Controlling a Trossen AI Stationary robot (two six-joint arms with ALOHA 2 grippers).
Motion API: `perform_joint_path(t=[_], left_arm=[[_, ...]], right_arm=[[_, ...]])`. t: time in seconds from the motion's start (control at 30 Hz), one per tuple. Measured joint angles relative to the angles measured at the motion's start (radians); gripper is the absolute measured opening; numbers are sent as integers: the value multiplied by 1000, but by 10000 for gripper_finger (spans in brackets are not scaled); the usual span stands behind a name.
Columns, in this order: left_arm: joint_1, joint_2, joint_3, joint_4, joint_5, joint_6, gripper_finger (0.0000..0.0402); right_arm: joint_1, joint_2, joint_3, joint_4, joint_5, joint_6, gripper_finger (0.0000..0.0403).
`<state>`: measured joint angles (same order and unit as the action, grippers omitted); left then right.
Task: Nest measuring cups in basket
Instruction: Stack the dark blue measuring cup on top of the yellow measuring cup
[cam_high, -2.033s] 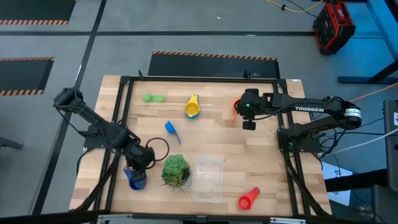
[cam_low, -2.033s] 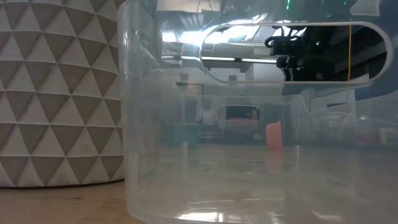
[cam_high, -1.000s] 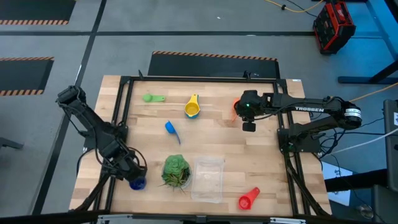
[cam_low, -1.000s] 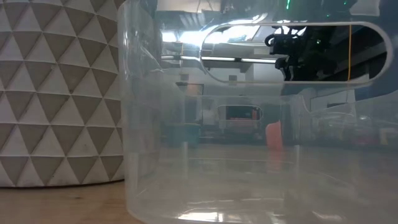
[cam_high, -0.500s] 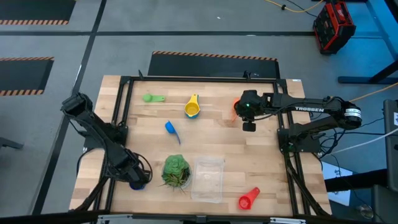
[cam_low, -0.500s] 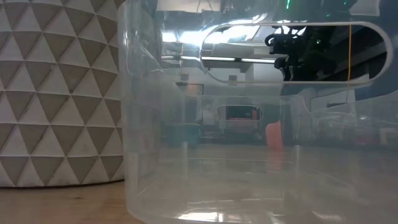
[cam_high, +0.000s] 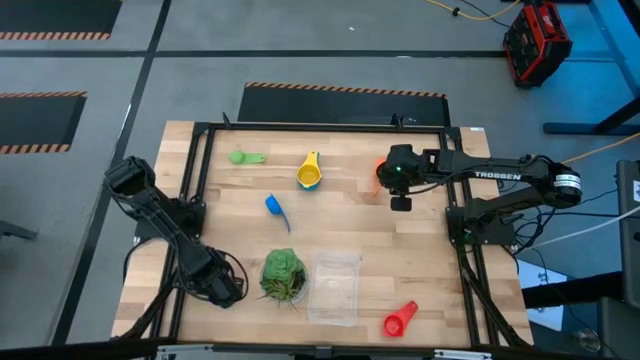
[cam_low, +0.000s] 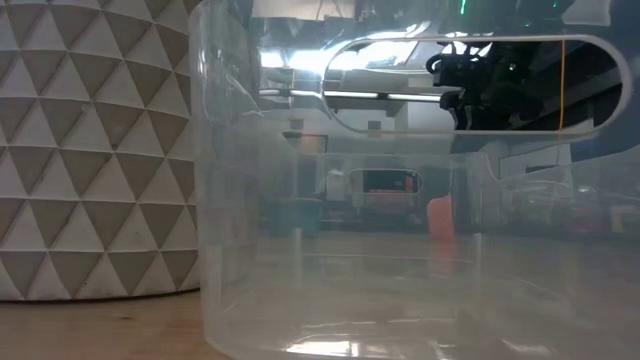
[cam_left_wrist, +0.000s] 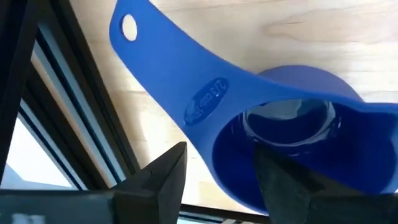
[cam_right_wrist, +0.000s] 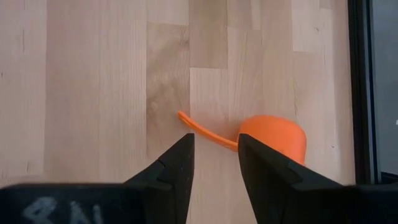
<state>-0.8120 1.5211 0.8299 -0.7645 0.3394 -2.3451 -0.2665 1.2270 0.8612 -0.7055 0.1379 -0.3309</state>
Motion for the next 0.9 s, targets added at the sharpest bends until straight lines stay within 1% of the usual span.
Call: perform_joint_path(t=[0.13,0.4,0.6,0.77,0.83,0.9], left_arm=[[0,0,0,0,-41,1,154],[0,0,0,-1,-49,1,113],[0,0,0,-3,-114,1,66],[0,-3,1,-5,-119,0,19],[0,-4,3,1,-119,1,11],[0,-3,3,1,-120,2,13]], right_arm=[[0,0,0,0,0,0,129],[0,0,0,0,0,0,129],[0,0,0,0,0,0,129],[0,0,0,0,0,0,129],[0,0,0,0,0,0,129],[0,0,0,0,0,0,129]])
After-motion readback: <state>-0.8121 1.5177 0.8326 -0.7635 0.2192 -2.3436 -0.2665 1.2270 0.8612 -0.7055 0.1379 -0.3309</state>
